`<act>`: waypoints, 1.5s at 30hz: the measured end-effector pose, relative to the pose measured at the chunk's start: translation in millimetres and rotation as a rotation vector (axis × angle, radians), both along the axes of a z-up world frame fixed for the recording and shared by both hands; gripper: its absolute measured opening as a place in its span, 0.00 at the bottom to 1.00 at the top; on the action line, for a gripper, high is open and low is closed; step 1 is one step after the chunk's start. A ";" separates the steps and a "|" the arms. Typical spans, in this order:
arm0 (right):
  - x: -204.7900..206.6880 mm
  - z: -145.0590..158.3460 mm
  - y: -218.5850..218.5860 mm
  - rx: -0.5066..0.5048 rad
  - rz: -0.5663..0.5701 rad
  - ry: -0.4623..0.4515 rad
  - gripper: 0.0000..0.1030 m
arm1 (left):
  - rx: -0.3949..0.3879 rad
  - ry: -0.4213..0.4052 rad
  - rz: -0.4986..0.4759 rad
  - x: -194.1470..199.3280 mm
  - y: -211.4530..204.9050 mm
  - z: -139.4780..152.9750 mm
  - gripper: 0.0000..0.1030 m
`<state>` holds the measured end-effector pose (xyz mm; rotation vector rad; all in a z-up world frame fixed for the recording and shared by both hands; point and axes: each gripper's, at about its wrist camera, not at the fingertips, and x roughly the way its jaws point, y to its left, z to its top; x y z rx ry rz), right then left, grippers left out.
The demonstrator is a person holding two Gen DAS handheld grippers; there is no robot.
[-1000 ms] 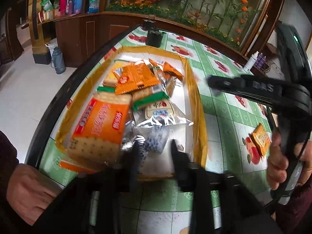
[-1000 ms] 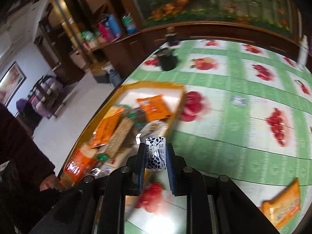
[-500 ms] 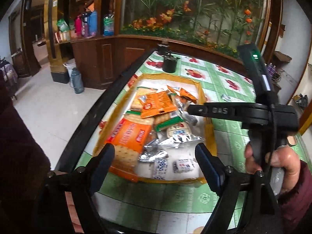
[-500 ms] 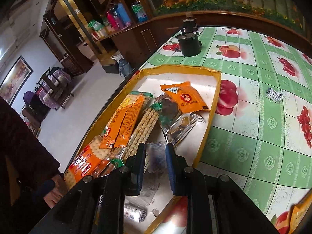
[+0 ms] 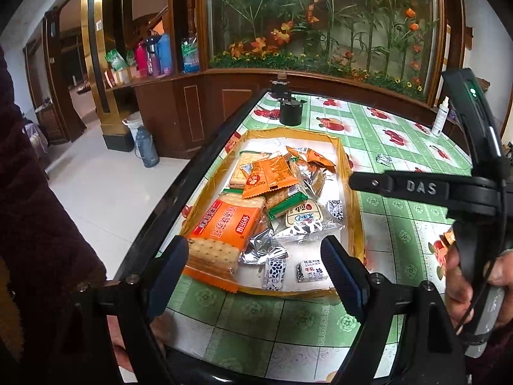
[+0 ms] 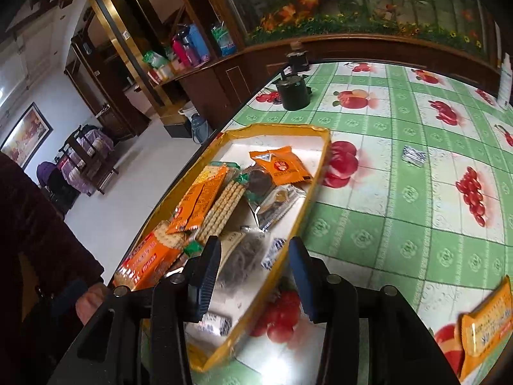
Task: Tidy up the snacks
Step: 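Move the open right tool to the orange biscuit pack on the table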
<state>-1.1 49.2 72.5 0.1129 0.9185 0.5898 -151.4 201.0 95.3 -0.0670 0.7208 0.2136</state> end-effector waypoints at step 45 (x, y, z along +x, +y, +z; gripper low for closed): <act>-53.2 -60.5 -269.6 0.096 -0.517 0.223 0.75 | -0.023 0.127 -0.218 22.9 -79.6 -18.1 0.85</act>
